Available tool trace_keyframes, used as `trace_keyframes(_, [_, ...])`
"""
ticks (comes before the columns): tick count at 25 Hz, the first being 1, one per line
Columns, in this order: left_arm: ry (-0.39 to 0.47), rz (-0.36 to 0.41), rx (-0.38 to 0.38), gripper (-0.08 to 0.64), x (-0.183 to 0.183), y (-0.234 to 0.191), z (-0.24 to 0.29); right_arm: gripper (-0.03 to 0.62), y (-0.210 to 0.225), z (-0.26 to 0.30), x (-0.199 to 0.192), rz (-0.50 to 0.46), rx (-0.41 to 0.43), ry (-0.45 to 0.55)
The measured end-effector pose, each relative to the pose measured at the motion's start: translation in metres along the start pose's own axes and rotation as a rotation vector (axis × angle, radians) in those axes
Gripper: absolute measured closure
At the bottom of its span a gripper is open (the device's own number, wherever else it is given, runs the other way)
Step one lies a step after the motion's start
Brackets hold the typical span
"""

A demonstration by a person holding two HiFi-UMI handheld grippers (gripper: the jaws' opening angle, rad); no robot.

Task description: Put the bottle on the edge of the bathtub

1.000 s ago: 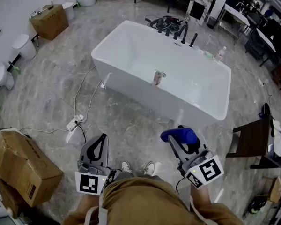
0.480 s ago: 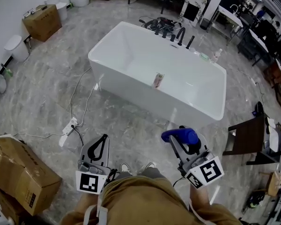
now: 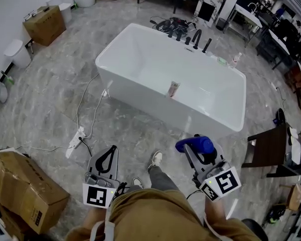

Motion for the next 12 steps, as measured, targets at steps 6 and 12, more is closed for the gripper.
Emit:
trace_keyframes(6, [-0.012,0.016,0.038,0.554,-0.006,-0.013,0.047,0.431,0.047,0.043,-0.006,0.016,0.029,0.007])
trace_keyframes(12, [-0.024,0.034,0.053,0.554,-0.013,-0.023,0.110,0.431,0.098,0.092,-0.009,0.019,0.067,0.011])
Point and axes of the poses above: the fingertips, and each gripper's own axes: z forward along the fingers, y to its right, x out of its top, the point moved 10 cm from there along -z, backward along the fingers, and after that the axes turned 14 degrees about y, right-handed, at the moved point
